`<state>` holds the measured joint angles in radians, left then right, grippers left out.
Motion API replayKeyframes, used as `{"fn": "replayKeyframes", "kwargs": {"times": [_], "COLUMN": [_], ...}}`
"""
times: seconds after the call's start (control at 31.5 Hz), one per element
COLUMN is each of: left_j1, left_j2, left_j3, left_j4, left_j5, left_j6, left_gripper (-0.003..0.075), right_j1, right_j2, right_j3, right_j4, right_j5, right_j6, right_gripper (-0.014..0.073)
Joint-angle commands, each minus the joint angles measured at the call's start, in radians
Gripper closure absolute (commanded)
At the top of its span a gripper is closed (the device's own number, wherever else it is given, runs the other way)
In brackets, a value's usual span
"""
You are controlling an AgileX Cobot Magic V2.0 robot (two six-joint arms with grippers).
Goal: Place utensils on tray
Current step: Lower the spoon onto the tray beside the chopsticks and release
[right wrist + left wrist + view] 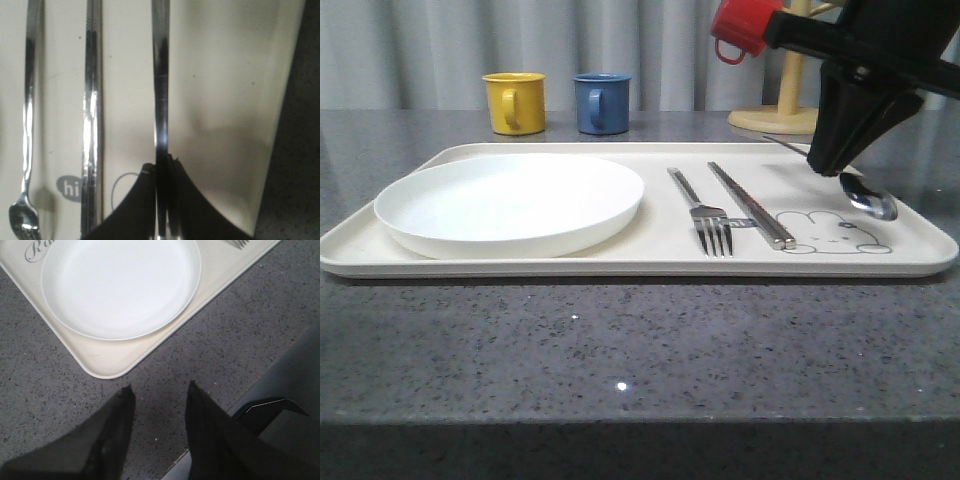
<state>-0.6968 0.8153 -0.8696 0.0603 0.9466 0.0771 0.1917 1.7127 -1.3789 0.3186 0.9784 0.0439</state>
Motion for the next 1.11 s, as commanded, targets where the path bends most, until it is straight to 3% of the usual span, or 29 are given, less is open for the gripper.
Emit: {"fn": "replayKeyframes", "kwargs": {"times": [0.0, 0.38, 0.54, 0.73, 0.89, 1.08], "left_j1": [-0.007, -0.007, -0.007, -0.007, -0.007, -0.007], "left_j2": [-0.001, -0.001, -0.001, -0.001, -0.001, -0.001], "left_j3": [-0.024, -0.024, -0.024, -0.024, -0.024, -0.024], "left_j4": [0.0, 0.0, 0.0, 0.0, 0.0, 0.0], "left_j5": [-0.06, -0.06, -0.06, -0.06, -0.06, -0.063], "left_j6": [-0.008, -0.008, -0.008, -0.008, -0.008, -0.008], "left_gripper": [0.047, 0.047, 0.047, 0.047, 0.047, 0.0471], "right_j1": [-0.001, -0.001, -0.001, -0.001, 0.01, 0.035], "right_j2": [-0.027, -0.003, -0.016, -0.095, -0.21, -0.377], "right_j3": [-0.032, -0.032, -0.032, -0.031, -0.01, 0.072], "right_j4": [0.023, 0.028, -0.006, -0.02, -0.041, -0.082], "right_j5": [-0.055, -0.075, -0.114, -0.082, -0.036, -0.023], "right_j6": [0.008, 0.01, 0.002, -0.122, -0.22, -0.232], "right_gripper": [0.0579, 0.0328, 0.0328, 0.0328, 0.0328, 0.0328]}}
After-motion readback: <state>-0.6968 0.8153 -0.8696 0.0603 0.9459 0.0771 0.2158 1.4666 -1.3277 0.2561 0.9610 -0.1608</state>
